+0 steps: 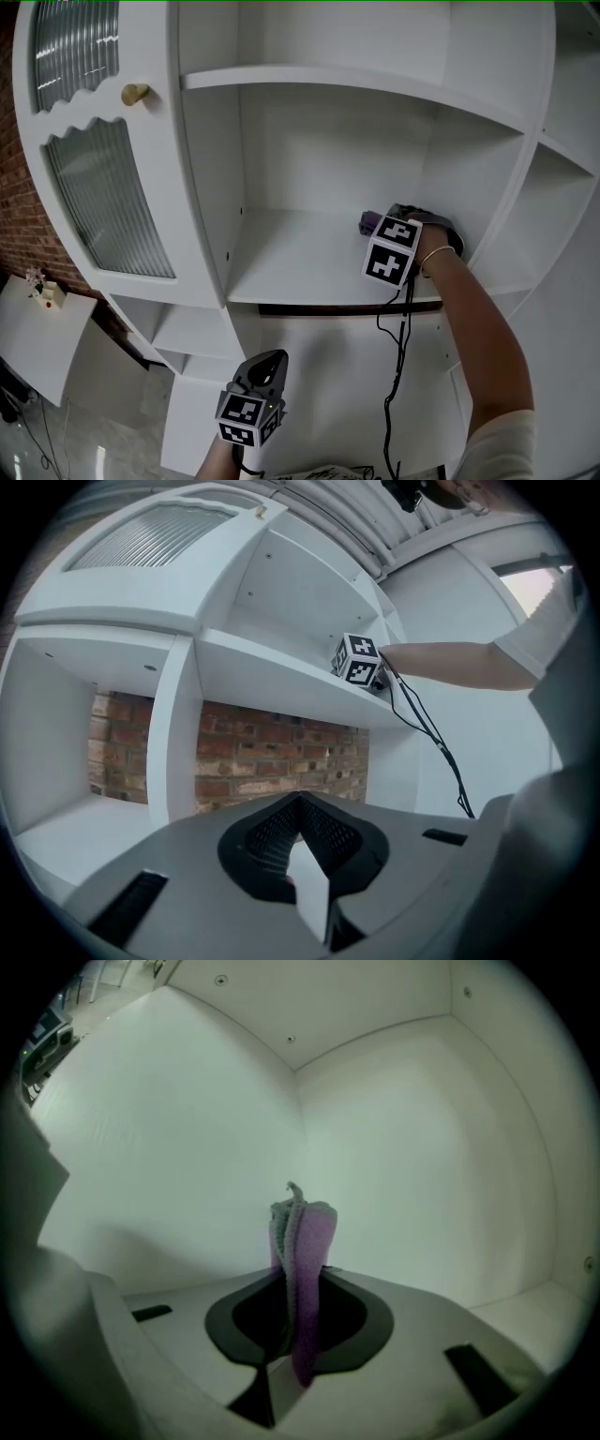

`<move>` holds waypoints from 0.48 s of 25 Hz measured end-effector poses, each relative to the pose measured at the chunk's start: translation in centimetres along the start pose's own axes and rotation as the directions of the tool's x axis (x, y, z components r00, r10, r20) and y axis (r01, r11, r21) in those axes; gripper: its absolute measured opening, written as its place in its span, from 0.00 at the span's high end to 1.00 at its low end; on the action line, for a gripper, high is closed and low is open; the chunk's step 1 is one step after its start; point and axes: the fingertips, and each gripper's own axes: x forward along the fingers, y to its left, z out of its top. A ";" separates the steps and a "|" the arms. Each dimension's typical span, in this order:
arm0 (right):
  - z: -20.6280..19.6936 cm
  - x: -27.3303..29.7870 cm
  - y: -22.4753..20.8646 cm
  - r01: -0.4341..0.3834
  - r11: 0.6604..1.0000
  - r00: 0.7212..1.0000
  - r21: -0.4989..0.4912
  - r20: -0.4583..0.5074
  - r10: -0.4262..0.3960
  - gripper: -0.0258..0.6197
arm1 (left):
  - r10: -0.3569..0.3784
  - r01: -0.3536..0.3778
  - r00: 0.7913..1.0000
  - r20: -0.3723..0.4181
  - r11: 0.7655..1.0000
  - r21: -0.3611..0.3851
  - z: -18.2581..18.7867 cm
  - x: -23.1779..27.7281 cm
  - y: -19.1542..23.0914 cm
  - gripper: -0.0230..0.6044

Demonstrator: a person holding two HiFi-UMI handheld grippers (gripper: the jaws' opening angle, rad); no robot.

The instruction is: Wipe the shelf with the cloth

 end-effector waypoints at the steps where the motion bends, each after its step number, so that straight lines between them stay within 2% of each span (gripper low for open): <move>1: 0.1 0.5 -0.3 0.003 1.000 1.000 -0.002 0.003 -0.003 0.86 | 0.008 -0.008 1.000 0.002 1.000 -0.004 -0.1 0.3 0.3 0.94; 8: 0.4 3.2 -2.1 0.062 0.998 0.998 -0.006 0.025 -0.062 0.87 | 0.043 -0.043 0.999 -0.004 0.999 0.013 -0.6 2.1 0.9 0.94; 12: 0.4 3.7 -2.4 0.062 0.998 0.997 -0.003 0.035 -0.062 0.87 | 0.058 -0.058 0.998 0.004 0.998 0.033 -0.4 2.6 0.8 0.94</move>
